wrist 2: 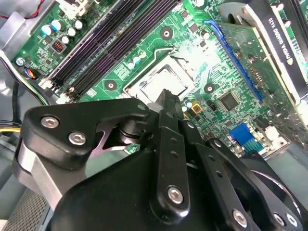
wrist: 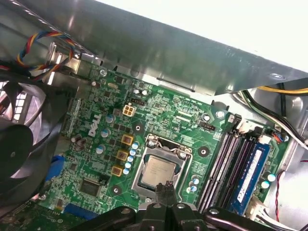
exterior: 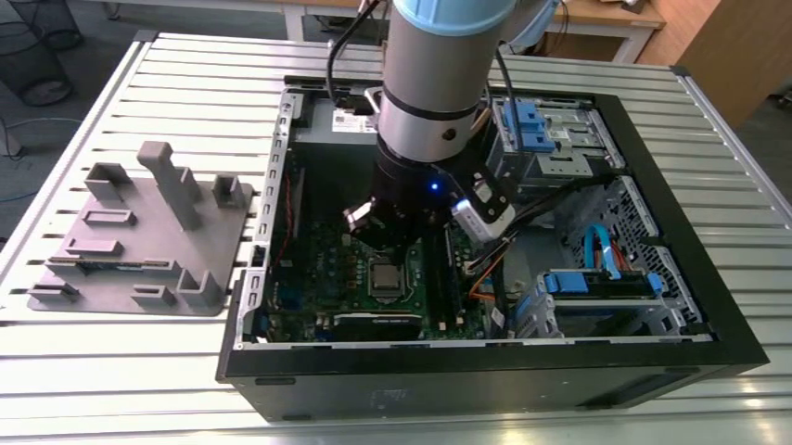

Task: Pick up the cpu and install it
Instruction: 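Install the first cpu locking lever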

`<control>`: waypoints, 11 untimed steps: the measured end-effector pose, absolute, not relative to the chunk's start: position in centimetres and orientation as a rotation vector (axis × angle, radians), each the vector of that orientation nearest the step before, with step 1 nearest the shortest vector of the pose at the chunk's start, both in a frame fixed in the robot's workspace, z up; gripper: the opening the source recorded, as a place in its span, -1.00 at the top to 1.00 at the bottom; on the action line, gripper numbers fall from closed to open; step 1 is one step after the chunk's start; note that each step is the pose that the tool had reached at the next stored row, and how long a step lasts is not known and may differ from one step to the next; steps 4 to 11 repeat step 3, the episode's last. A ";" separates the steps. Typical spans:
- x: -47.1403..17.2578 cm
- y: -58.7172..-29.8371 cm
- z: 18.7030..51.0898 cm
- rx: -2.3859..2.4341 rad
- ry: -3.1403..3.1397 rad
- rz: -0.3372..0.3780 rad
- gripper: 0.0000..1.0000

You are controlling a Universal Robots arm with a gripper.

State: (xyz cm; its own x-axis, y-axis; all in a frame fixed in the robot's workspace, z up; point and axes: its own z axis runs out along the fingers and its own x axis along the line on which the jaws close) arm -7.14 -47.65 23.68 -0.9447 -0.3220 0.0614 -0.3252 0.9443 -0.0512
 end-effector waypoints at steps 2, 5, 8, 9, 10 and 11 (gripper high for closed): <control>-7.1 -47.6 23.7 0.507 -3.046 0.094 0.79; -7.1 -47.6 23.7 0.507 -3.046 0.094 0.79; -7.1 -47.6 23.7 0.507 -3.046 0.094 0.79; -7.1 -47.6 23.7 0.507 -3.046 0.094 0.79; -7.1 -47.6 23.7 0.507 -3.046 0.094 0.79; -7.1 -47.6 23.7 0.507 -3.046 0.094 0.79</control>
